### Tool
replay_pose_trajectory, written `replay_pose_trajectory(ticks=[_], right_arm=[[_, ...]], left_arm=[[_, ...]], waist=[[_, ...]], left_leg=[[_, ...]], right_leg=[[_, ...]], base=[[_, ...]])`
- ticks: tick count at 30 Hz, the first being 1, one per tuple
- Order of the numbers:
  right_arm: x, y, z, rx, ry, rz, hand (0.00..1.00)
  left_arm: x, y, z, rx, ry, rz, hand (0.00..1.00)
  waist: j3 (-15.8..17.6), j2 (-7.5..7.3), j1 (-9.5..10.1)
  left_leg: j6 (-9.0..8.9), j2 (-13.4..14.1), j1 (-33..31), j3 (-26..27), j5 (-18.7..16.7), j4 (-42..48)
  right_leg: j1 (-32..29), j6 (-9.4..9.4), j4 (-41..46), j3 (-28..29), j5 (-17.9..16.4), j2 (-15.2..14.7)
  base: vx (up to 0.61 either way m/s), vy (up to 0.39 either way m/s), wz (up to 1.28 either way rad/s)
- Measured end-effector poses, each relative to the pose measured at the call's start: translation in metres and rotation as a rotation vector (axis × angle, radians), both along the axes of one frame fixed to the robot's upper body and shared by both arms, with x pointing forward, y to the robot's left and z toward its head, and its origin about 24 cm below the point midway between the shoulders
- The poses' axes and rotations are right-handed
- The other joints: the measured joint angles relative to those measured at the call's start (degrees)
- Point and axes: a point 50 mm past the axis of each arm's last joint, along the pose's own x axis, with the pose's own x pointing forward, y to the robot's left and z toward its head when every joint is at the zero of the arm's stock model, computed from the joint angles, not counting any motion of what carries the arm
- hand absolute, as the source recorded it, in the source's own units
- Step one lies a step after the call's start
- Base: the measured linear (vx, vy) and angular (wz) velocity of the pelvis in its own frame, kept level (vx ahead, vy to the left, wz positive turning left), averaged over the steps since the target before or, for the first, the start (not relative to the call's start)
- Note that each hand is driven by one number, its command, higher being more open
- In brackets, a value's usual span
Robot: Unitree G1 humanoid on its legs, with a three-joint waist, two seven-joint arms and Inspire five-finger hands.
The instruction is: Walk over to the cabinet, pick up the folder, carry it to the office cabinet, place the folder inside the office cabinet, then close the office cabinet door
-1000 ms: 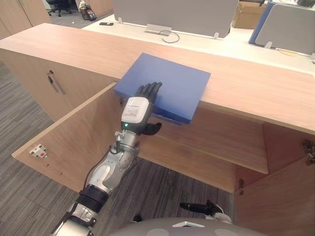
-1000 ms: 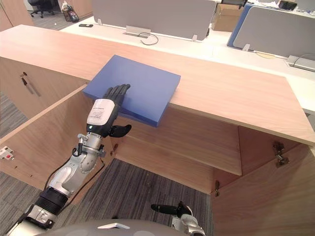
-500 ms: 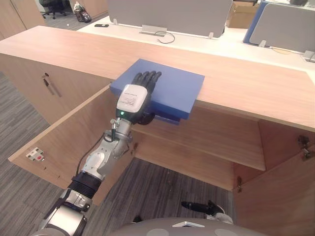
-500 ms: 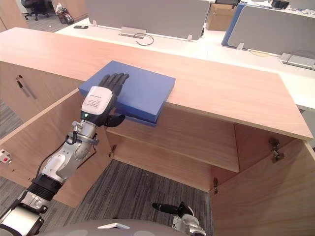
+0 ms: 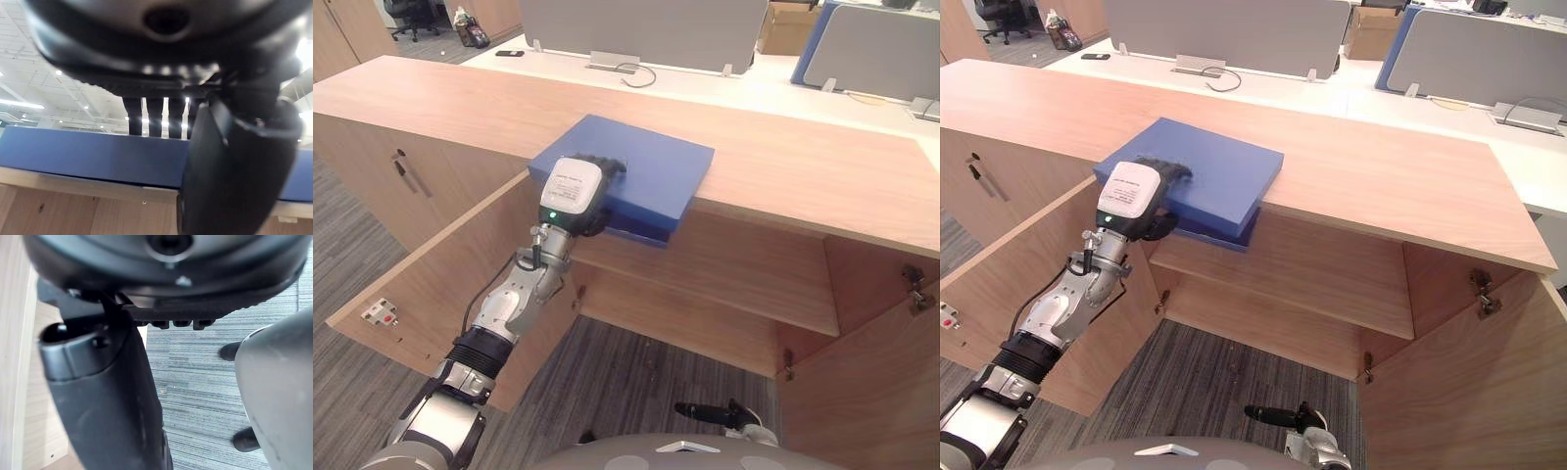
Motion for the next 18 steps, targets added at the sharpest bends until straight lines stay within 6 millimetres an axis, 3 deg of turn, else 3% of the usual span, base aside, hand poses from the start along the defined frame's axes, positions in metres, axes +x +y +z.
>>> replay_pose_trajectory(ticks=[4, 11, 13, 14, 17, 18], right_arm=[[0.000, 0.000, 0.000, 0.000, 0.000, 0.001, 1.00], [-0.004, -0.001, -0.001, -0.004, 0.009, 0.000, 1.00], [-0.003, -0.002, -0.001, -0.005, 0.009, 0.000, 1.00], [-0.004, -0.002, -0.001, -0.005, 0.010, -0.001, 1.00], [-0.010, -0.003, -0.002, -0.004, 0.026, -0.017, 1.00], [-0.011, -0.003, -0.002, -0.004, 0.028, -0.021, 1.00]], left_arm=[[0.007, 0.002, 0.011, -0.021, -0.056, 0.015, 0.00], [0.006, 0.002, 0.012, -0.043, -0.055, 0.038, 0.00], [-0.003, -0.002, 0.017, -0.113, -0.072, 0.037, 0.00], [-0.018, -0.006, 0.024, -0.246, -0.089, 0.011, 0.00], [-0.038, -0.015, 0.035, -0.426, -0.101, -0.058, 0.00], [-0.050, -0.021, 0.044, -0.586, -0.090, -0.130, 0.00]], waist=[[0.0, -0.11, -0.03], [-0.6, -0.25, 0.02], [-0.6, -0.26, 0.03], [-0.6, -0.32, 0.04], [-0.8, -0.53, 0.34], [-0.9, -0.53, 0.42]], left_leg=[[0.02, -0.1, 0.5, 0.0, -0.2, 0.0], [-0.08, -0.2, 1.1, 0.0, -0.9, 0.0], [-0.06, -0.2, 1.1, 0.0, -1.1, 0.0], [-0.12, -0.2, 1.1, 0.0, -1.3, 0.0], [-0.15, 0.0, 1.1, -0.1, -1.3, 0.2], [-0.15, 0.1, 1.1, -0.2, -1.3, 0.2]], right_leg=[[0.6, -0.52, -0.2, -0.1, -0.3, 0.0], [1.7, -0.80, -1.0, -0.2, -0.5, 0.0], [1.7, -0.84, -1.0, -0.2, -0.5, 0.0], [1.8, -1.07, -1.0, -0.3, -0.6, 0.0], [1.8, -0.84, -0.7, 0.1, -0.5, 0.0], [1.8, -0.83, -0.2, 0.2, -0.5, 0.0]], base=[[0.00, 0.000, 0.00], [0.00, -0.003, -0.01], [0.05, -0.022, 0.02], [0.05, -0.019, 0.03], [0.05, -0.022, 0.02], [0.06, -0.028, 0.01]])
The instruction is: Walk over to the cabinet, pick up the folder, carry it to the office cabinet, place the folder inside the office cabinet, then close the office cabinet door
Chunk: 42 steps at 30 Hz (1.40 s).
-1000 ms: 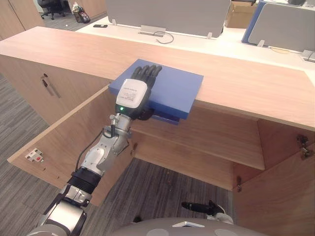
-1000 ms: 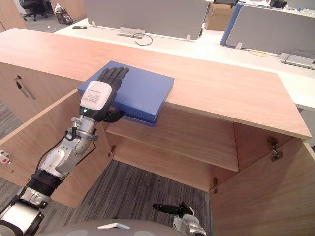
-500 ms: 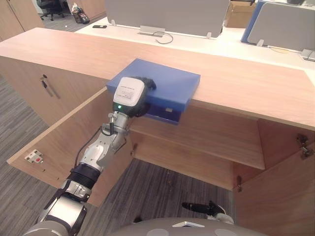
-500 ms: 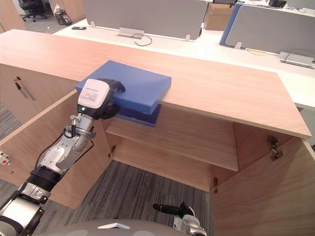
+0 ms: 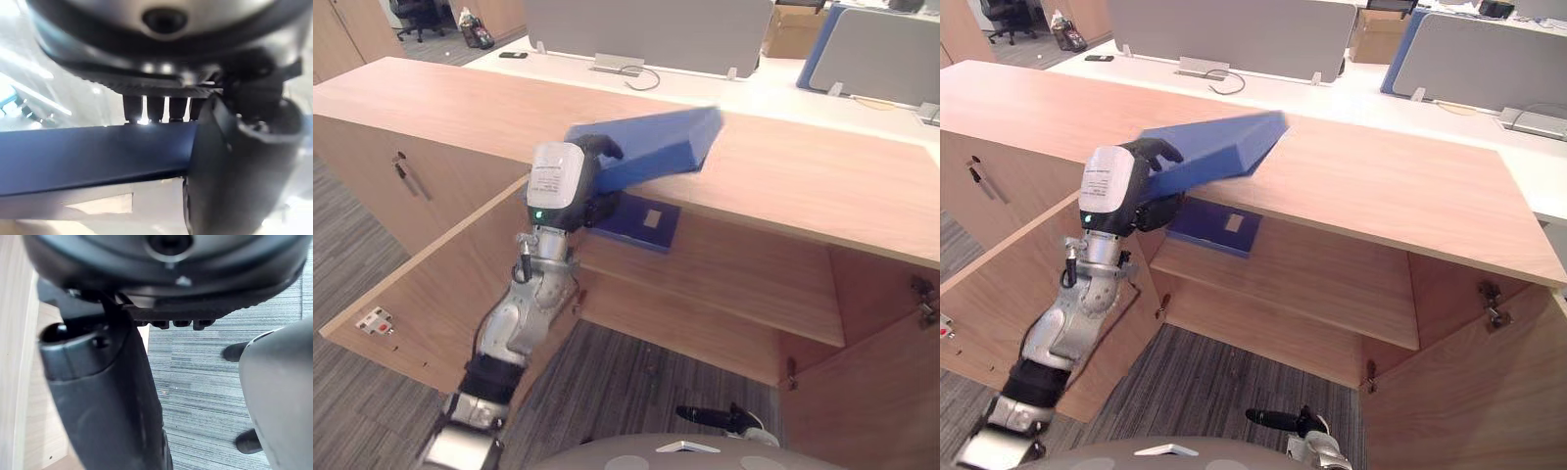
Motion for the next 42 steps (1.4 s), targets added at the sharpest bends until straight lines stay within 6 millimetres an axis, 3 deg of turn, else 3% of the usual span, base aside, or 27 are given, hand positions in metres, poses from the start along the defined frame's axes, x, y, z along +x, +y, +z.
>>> replay_pose_trajectory(ticks=[4, 6, 8, 10, 16, 21, 24, 29, 36, 40, 42], right_arm=[[0.003, 0.001, 0.001, -0.001, -0.012, 0.020, 1.00], [0.007, 0.005, 0.004, 0.004, -0.050, 0.071, 1.00], [0.016, 0.012, 0.011, 0.029, -0.140, 0.094, 1.00], [0.035, 0.021, 0.032, 0.075, -0.315, 0.106, 1.00], [0.078, 0.018, 0.079, 0.143, -0.622, 0.061, 1.00], [0.088, 0.010, 0.114, 0.527, -0.912, -0.242, 1.00], [0.085, -0.004, 0.119, 0.592, -0.993, -0.371, 1.00], [0.068, -0.031, 0.116, 0.502, -1.002, -0.466, 1.00], [0.063, -0.034, 0.114, 0.533, -1.011, -0.491, 1.00], [0.070, -0.039, 0.130, 0.580, -1.114, -0.544, 1.00], [0.078, -0.047, 0.151, 0.579, -1.241, -0.557, 1.00]], left_arm=[[-0.016, -0.001, 0.012, -0.401, 0.092, -0.318, 0.00], [-0.020, 0.005, 0.014, -0.707, 0.173, -0.538, 0.00], [-0.025, 0.014, 0.014, -0.890, 0.180, -0.617, 0.00], [-0.035, 0.029, 0.017, -1.026, 0.126, -0.640, 0.00], [-0.043, 0.057, 0.022, -1.105, 0.028, -0.642, 0.00], [-0.046, 0.063, 0.024, -1.213, -0.013, -0.817, 0.00], [-0.047, 0.068, 0.023, -1.239, -0.025, -0.831, 0.00], [-0.049, 0.078, 0.017, -1.280, -0.031, -0.802, 0.00], [-0.045, 0.083, 0.007, -1.300, -0.001, -0.754, 0.00], [-0.045, 0.083, 0.007, -1.297, -0.001, -0.754, 0.00], [-0.045, 0.084, 0.007, -1.296, -0.002, -0.753, 0.00]], waist=[[-0.8, 0.44, 0.56], [-1.0, 0.75, 0.92], [-1.1, 0.87, 0.77], [-1.2, 1.07, -0.08], [-1.7, 1.89, -0.25], [-2.3, 1.47, -0.48], [-2.4, 1.31, -0.71], [-2.4, 1.40, -1.13], [-2.6, 1.83, -2.14], [-2.9, 2.23, -2.16], [-3.2, 2.74, -2.12]], left_leg=[[-0.02, 0.9, -0.2, 0.3, 0.0, -0.1], [0.02, 1.1, -0.3, 0.8, -0.1, -0.2], [0.23, 1.2, -0.3, 1.2, -0.1, -0.2], [0.31, 1.3, -0.8, 1.2, -0.2, -0.2], [0.55, 1.3, -2.3, 0.5, 1.0, -0.2], [0.34, 1.3, -2.6, 0.8, 1.6, -0.2], [0.71, 1.0, -2.8, 1.0, 1.9, -0.2], [0.72, 1.0, -3.1, 1.6, 1.9, 0.0], [0.50, 1.3, -3.0, 4.1, 1.5, -0.2], [0.53, 1.2, -3.0, 4.4, 1.5, -0.1], [0.54, 1.2, -2.9, 4.5, 1.5, 0.0]], right_leg=[[-1.4, 0.00, 1.9, 1.0, 0.0, 0.2], [-2.2, 0.00, 2.7, 2.0, 0.0, 0.3], [-2.7, 0.23, 3.1, 2.3, 0.2, 0.7], [-3.4, 0.28, 3.4, 2.4, 0.2, 0.9], [-5.6, -0.09, 3.9, 2.1, -0.3, 1.0], [-5.7, 0.24, 3.2, 2.4, 0.3, 0.9], [-6.0, 0.71, 3.2, 2.6, 0.7, 0.9], [-6.4, 0.70, 3.2, 3.2, 0.9, 1.0], [-8.0, 0.68, 3.2, 5.7, 1.3, 1.3], [-8.1, 0.74, 3.2, 6.0, 1.4, 1.3], [-8.1, 0.75, 3.2, 6.1, 1.5, 1.3]], base=[[0.00, -0.020, -0.08], [-0.07, -0.011, -0.20], [-0.10, -0.019, -0.15], [-0.11, -0.010, -0.03], [-0.10, 0.003, 0.03], [0.01, 0.011, -0.03], [0.03, 0.018, -0.03], [0.03, 0.015, -0.06], [-0.01, 0.016, -0.19], [-0.01, 0.012, -0.04], [0.00, 0.000, 0.00]])
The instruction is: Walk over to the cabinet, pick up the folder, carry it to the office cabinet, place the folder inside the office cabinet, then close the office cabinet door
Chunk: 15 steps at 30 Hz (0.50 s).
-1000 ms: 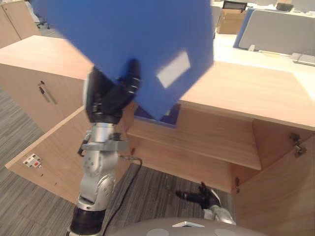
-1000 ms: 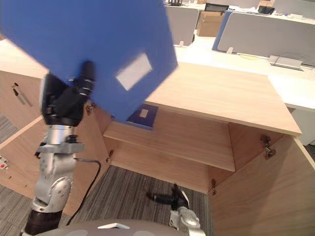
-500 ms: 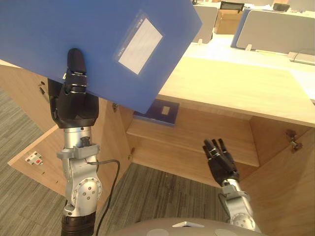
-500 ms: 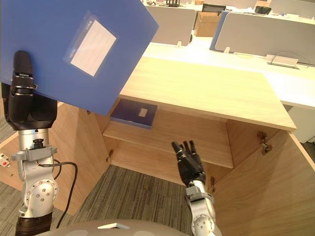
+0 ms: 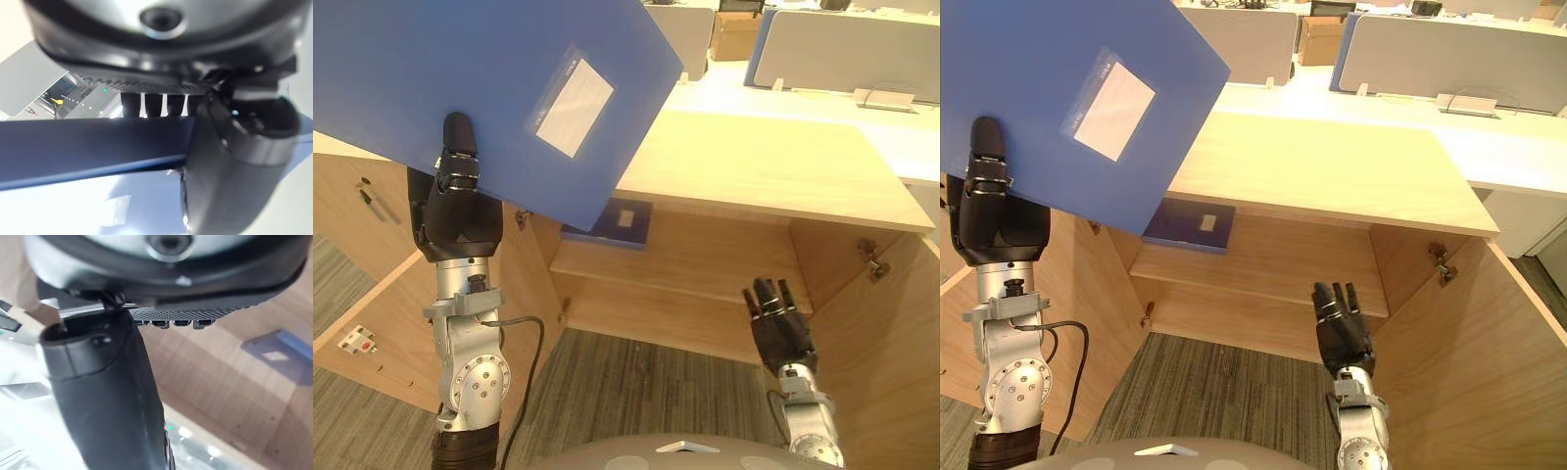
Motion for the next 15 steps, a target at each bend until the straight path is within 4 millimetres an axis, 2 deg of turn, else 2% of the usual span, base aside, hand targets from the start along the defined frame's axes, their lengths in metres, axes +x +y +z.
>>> replay_pose_trajectory(ticks=[2, 5, 8, 12, 15], right_arm=[[0.011, -0.008, 0.024, -0.031, -0.124, -0.046, 1.00], [0.026, -0.012, 0.048, -0.066, -0.240, -0.070, 1.00], [0.047, -0.016, 0.082, -0.144, -0.370, -0.031, 1.00], [0.069, -0.022, 0.116, -0.278, -0.465, 0.025, 1.00], [0.078, -0.024, 0.134, -0.317, -0.517, 0.041, 1.00]], left_arm=[[0.000, 0.000, 0.000, 0.005, -0.005, -0.005, 0.00], [0.001, 0.000, -0.002, 0.018, -0.004, -0.014, 0.00], [0.010, 0.001, -0.009, 0.077, 0.035, -0.045, 0.00], [0.026, 0.000, -0.012, 0.164, 0.073, -0.103, 0.00], [0.034, -0.003, -0.011, 0.219, 0.081, -0.140, 0.00]], waist=[[-0.2, 0.35, 0.11], [-0.3, 0.37, 0.21], [-0.3, 0.26, 0.24], [-0.6, -0.10, 0.58], [-0.9, -0.54, 1.07]], left_leg=[[0.00, 0.0, 0.1, 0.3, 0.0, 0.0], [-0.01, 0.1, 0.5, 0.8, 0.0, 0.0], [0.01, 0.1, 0.6, 1.1, 0.0, -0.1], [0.15, -0.1, 0.6, 1.0, 0.1, -0.1], [0.29, -0.1, 0.5, 0.9, 0.2, -0.1]], right_leg=[[0.0, 0.02, 0.0, 0.4, 0.2, 0.1], [0.0, 0.06, 0.0, 1.0, 0.3, 0.1], [0.0, 0.21, -0.1, 1.2, 0.4, 0.1], [0.0, 0.37, -0.1, 1.2, 0.5, -0.1], [0.0, 0.39, -0.1, 1.1, 0.5, -0.1]], base=[[0.00, 0.013, -0.06], [-0.01, 0.011, -0.10], [-0.03, 0.014, -0.07], [-0.01, 0.004, 0.00], [0.00, 0.005, 0.01]])
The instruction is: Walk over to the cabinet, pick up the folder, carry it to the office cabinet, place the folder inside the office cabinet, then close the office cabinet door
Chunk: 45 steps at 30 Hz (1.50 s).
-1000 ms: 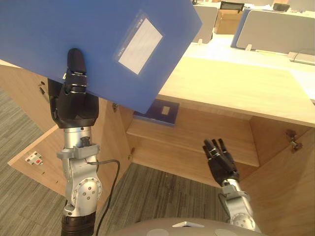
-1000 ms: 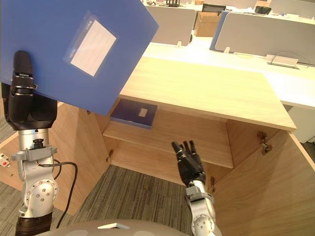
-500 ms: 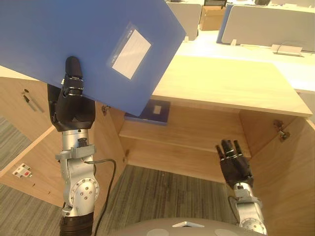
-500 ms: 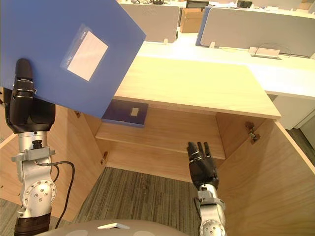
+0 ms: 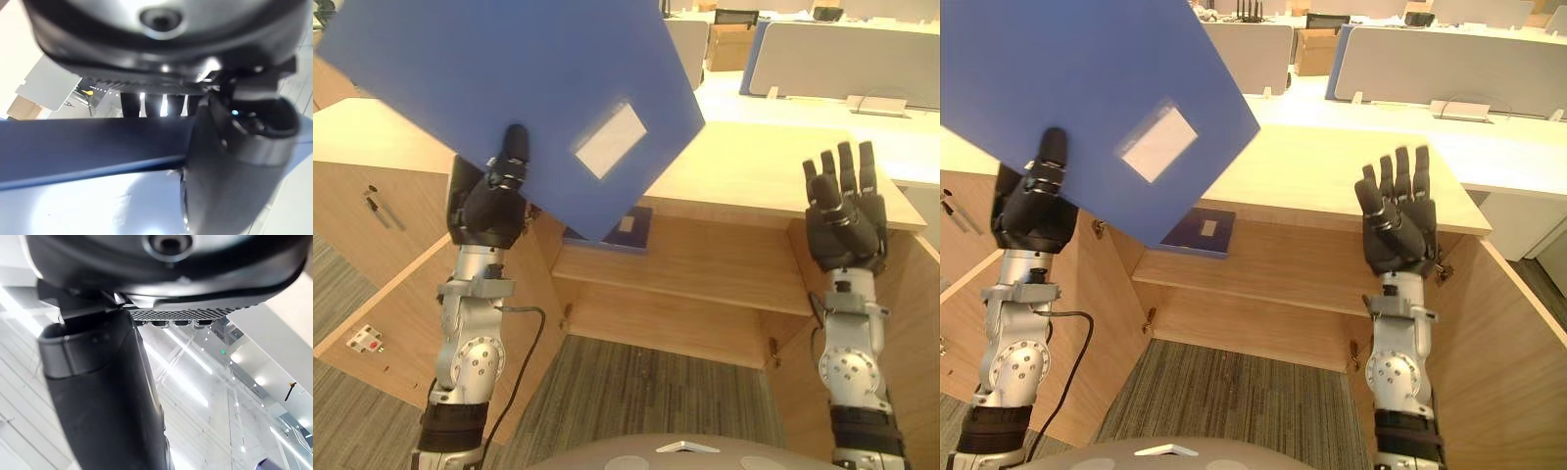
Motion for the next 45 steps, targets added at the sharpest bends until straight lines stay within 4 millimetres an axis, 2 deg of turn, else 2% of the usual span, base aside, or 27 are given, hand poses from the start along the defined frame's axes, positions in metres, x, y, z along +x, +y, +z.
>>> replay_pose_trajectory(ticks=[2, 5, 10, 15, 20, 25, 30, 37, 45], right_arm=[[0.004, 0.000, 0.007, -0.007, -0.019, 0.001, 1.00], [0.005, -0.001, 0.006, -0.015, -0.001, -0.012, 1.00], [0.010, -0.003, 0.010, -0.130, 0.041, -0.010, 1.00], [0.025, -0.002, 0.019, -0.221, 0.057, 0.008, 1.00], [0.036, 0.000, 0.019, -0.250, 0.094, 0.040, 1.00], [0.055, 0.013, 0.025, -0.413, 0.138, 0.128, 1.00], [0.068, 0.021, 0.029, -0.498, 0.159, 0.192, 1.00], [0.073, 0.034, 0.030, -0.665, 0.182, 0.284, 1.00], [0.077, 0.047, 0.036, -0.842, 0.188, 0.401, 1.00]], left_arm=[[0.003, -0.001, 0.000, 0.015, -0.003, -0.007, 0.00], [0.006, 0.000, -0.001, 0.045, 0.003, -0.001, 0.00], [0.011, 0.002, -0.003, 0.083, 0.030, -0.010, 0.00], [0.014, -0.005, -0.004, 0.121, 0.033, -0.062, 0.00], [0.019, -0.015, 0.003, 0.159, -0.003, -0.126, 0.00], [0.022, -0.029, 0.010, 0.218, -0.043, -0.218, 0.00], [0.022, -0.029, 0.012, 0.281, -0.034, -0.241, 0.00], [0.022, -0.031, 0.014, 0.360, -0.023, -0.314, 0.00], [0.020, -0.041, 0.031, 0.534, -0.076, -0.417, 0.00]], waist=[[-0.1, -0.09, 0.28], [-0.1, -0.10, 0.63], [-0.1, -0.10, 0.79], [-0.1, -0.19, 0.82], [-0.3, -0.33, 1.32], [-0.7, -0.27, 2.11], [-1.3, -0.35, 2.45], [-1.5, -0.25, 3.60], [-3.2, -1.61, 4.03]], left_leg=[[0.03, -0.1, 0.0, -0.2, 0.0, 0.0], [0.06, -0.2, 0.0, -0.6, 0.0, 0.0], [0.27, -0.3, 0.0, -1.2, 0.2, -0.1], [0.50, -0.3, 0.0, -1.6, 0.6, -0.1], [0.56, -0.3, -0.1, -2.0, 1.0, -0.1], [0.64, -0.2, -0.4, -2.5, 1.5, -0.1], [0.61, -0.1, -0.9, -3.4, 2.2, -0.1], [0.33, 0.3, -1.0, -2.8, 2.1, -0.1], [0.18, 0.9, -1.7, -2.5, 2.1, -0.1]], right_leg=[[0.1, 0.05, 0.1, -0.2, 0.0, -0.1], [0.4, 0.10, 0.1, -0.4, 0.1, -0.2], [0.7, 0.10, 0.1, -1.0, 0.1, -0.2], [0.9, 0.10, 0.2, -1.5, 0.1, -0.2], [1.0, 0.10, 0.1, -1.9, 0.1, -0.2], [1.0, 0.10, 0.1, -2.4, 0.3, -0.3], [1.2, -0.10, 0.0, -3.5, 0.9, -0.1], [1.2, -0.27, -0.3, -3.8, 1.0, -0.3], [0.9, -0.04, -1.0, -5.6, 1.2, -0.3]], base=[[0.02, 0.014, 0.05], [0.02, 0.014, 0.08], [-0.01, 0.008, 0.06], [-0.03, 0.009, 0.05], [-0.03, 0.012, 0.05], [-0.01, 0.009, 0.05], [-0.01, 0.006, 0.11], [-0.04, 0.021, 0.00], [0.00, 0.004, 0.00]])
